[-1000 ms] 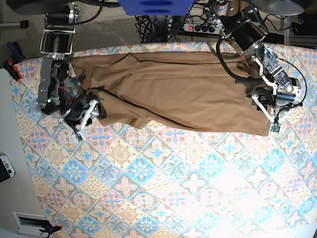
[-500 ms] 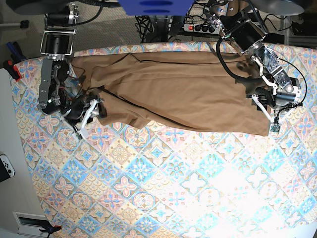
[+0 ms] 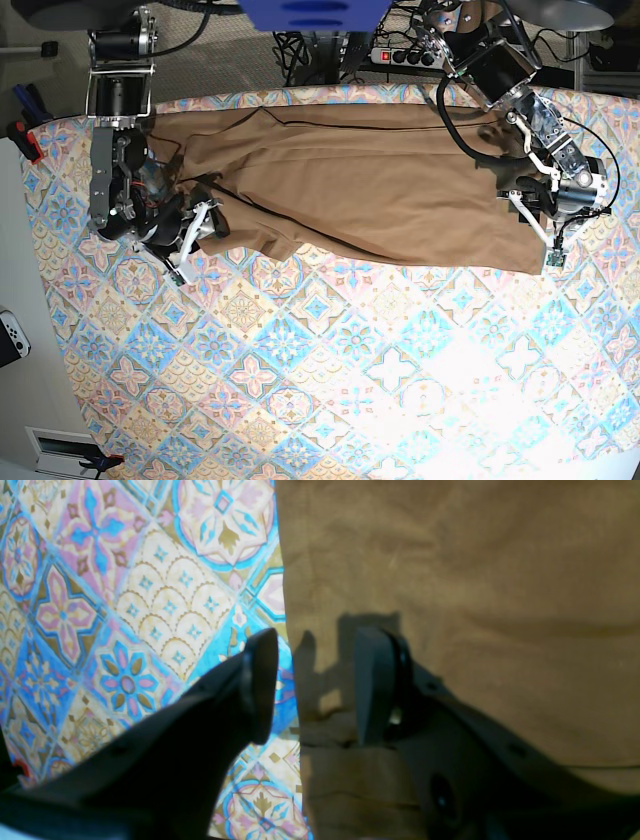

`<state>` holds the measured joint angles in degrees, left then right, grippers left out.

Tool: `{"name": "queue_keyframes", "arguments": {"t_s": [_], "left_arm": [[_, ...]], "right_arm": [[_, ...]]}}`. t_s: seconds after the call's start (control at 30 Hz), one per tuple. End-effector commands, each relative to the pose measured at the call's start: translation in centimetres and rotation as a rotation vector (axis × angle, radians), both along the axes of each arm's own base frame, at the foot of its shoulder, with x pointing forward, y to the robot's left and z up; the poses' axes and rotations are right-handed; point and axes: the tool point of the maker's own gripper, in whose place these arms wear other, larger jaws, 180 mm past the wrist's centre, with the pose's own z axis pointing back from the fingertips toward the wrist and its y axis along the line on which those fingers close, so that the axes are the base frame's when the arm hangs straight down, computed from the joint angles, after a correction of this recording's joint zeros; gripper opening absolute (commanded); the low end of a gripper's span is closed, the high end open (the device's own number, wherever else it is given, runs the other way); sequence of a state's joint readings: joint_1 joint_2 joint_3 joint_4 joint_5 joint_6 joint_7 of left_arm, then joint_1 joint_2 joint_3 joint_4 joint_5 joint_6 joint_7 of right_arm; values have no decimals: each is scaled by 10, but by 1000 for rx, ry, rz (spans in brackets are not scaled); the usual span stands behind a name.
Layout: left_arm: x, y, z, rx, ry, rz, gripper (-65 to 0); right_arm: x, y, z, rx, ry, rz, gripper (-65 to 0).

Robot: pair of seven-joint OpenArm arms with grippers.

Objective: Layout the t-shirt on the table in an organized manner, then fold the t-shirt properly
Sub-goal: 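Grasp the shirt end with the right gripper and tuck it inward, then grasp the opposite shirt end with the left gripper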

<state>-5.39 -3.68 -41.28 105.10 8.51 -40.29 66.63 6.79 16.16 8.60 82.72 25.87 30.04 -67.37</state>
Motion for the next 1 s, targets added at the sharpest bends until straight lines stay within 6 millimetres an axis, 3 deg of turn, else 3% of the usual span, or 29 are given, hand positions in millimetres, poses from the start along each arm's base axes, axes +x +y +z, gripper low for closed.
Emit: {"name": "queue_keyframes", "arguments": {"t_s": [0.0,0.13,0.33,0.4,0.53,0.67,0.97], "left_arm": [[9,4,13,17,-47,0,-409],[9,4,13,17,-47,0,-409],[9,2,13,13,-47,-1,-409],[9,2,13,13,-47,-1,-409],[9,2,12,13,-46,-1,-409],[11,2,15,13,-54,-1,-410],[43,15,53,3,-184,47,-404]], "right_arm": [[11,-1,14,10,-49,3,-300],[11,-1,14,10,-49,3,-314],[12,-1,14,10,-50,3,-509],[20,-1,22,8,-72,4,-568],[26,-1,27,5,-85,4,-645],[26,-1,27,3,-84,4,-650],[25,-1,27,2,-83,5,-650]]}}
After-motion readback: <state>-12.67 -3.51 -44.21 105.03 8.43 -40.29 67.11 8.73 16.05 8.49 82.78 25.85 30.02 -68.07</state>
